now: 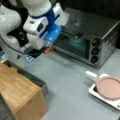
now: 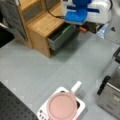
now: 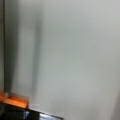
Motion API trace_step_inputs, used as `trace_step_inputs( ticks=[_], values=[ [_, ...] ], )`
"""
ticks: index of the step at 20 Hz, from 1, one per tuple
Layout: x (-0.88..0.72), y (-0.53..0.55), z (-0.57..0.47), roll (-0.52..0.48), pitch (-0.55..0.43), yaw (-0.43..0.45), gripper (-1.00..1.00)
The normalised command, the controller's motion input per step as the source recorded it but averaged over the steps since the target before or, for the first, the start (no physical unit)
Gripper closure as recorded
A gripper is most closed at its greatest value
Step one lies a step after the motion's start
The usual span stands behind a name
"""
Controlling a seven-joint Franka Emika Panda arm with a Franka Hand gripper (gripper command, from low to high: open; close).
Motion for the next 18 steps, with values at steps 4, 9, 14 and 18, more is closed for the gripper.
trace_step_inputs(
  ticks=[4,9,14,18],
  values=[
    [-0.16,0.11,0.01,0.266,-0.010,0.023,-1.00],
    [-0.27,0.25,-0.06,0.255,-0.032,0.040,-1.00],
    [-0.39,0.36,-0.14,0.165,-0.094,0.044,-1.00],
    [-0.45,0.40,-0.14,0.098,-0.150,0.011,-1.00]
  ],
)
